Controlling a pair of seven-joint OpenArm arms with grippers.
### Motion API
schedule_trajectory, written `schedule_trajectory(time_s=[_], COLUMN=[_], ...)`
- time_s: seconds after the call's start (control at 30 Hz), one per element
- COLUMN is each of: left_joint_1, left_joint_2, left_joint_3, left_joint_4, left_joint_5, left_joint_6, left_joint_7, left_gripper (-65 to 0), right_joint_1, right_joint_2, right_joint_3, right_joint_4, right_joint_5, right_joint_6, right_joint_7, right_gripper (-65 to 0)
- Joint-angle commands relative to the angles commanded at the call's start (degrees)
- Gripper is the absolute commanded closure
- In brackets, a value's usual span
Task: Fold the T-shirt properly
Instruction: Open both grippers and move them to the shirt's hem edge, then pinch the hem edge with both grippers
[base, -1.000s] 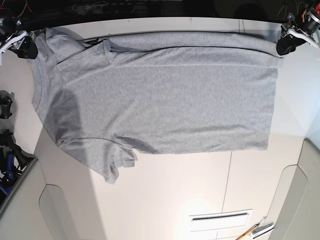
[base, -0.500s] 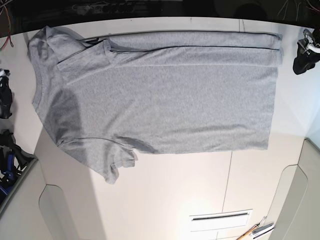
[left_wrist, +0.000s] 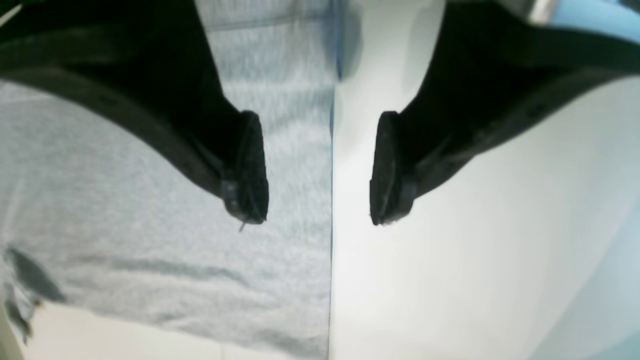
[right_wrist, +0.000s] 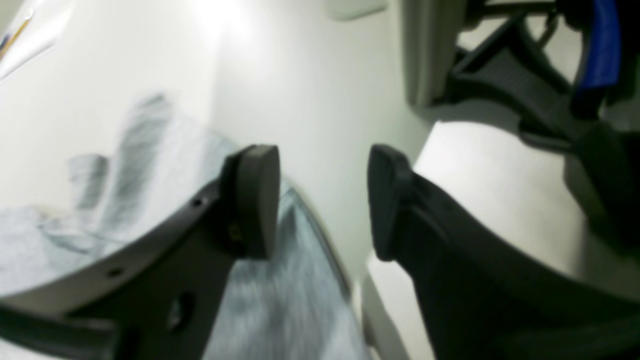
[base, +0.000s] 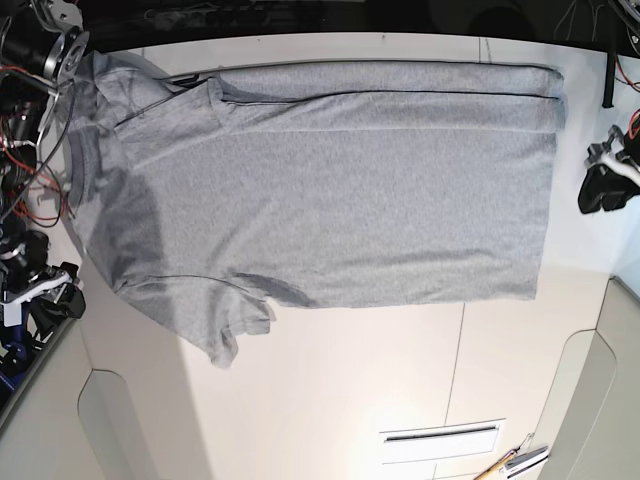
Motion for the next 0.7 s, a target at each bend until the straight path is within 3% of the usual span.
schedule_trajectory(time_s=[0.13, 0.33, 0.5, 0.7], left_joint_1=[-7.74, -21.84, -30.8, -35.32], left_joint_2=[0.04, 0.02, 0.09, 0.35], left_joint_3=[6.47, 14.4, 17.07, 17.07], left_joint_4=[-7.08, -25.51, -38.16, -47.98], left_joint_5=[4.79, 9.97, 11.52, 12.96], left_joint_6=[2.12, 2.08, 1.9, 1.9], left_joint_7=[-1.55, -5.75, -7.96, -11.45], left_gripper=[-36.0, -36.0, -36.0, -36.0], right_joint_1=[3.87, 3.63, 3.04, 3.06], right_joint_2=[-0.02, 0.0, 0.0, -0.07], right_joint_3=[-3.04, -5.11, -5.11, -5.11], right_joint_4=[-7.67, -13.07, -14.71, -15.21], right_joint_5=[-1.75, -4.5, -4.55, -4.52], right_joint_6=[0.0, 0.0, 0.0, 0.02], right_joint_7=[1.31, 4.13, 4.11, 4.11], right_gripper=[-28.5, -28.5, -28.5, -28.5])
